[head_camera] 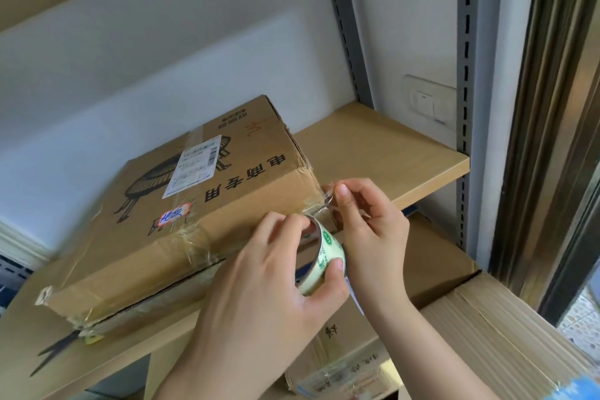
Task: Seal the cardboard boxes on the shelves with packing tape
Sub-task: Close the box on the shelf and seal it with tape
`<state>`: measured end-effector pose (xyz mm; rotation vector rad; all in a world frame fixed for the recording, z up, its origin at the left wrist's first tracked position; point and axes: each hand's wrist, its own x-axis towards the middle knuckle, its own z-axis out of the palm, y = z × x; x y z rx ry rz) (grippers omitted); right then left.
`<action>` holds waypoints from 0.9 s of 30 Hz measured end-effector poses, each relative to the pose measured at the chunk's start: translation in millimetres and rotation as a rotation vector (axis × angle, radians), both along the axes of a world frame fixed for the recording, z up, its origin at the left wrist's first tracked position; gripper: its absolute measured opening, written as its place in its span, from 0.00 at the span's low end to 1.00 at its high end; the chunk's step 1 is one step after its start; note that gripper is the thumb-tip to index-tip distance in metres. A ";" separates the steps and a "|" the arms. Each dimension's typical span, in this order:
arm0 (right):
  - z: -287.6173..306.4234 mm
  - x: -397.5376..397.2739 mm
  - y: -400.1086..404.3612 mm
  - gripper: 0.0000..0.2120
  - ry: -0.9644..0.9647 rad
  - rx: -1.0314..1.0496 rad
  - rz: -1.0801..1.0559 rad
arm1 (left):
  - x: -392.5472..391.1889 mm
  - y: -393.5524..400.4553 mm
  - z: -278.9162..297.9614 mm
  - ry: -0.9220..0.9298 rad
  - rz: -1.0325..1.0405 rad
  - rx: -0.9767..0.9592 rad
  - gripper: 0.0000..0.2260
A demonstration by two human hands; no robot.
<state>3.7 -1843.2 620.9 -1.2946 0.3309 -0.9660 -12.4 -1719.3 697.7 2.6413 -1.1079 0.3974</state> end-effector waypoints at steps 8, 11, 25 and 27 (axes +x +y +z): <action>16.7 16.6 -23.4 0.05 0.302 -0.161 0.014 | 12.7 -4.5 2.5 -0.035 0.004 -0.034 0.15; 16.6 19.0 -37.0 0.20 0.422 -0.258 0.039 | 18.2 -2.0 -4.8 -0.101 -0.022 -0.043 0.15; 41.3 41.2 -43.1 0.28 -0.129 -0.814 0.497 | 27.0 -0.6 -12.1 0.110 -0.177 -0.071 0.23; 43.5 56.3 -36.4 0.18 -0.177 -0.832 0.463 | 23.3 1.6 -14.7 0.132 -0.156 -0.040 0.25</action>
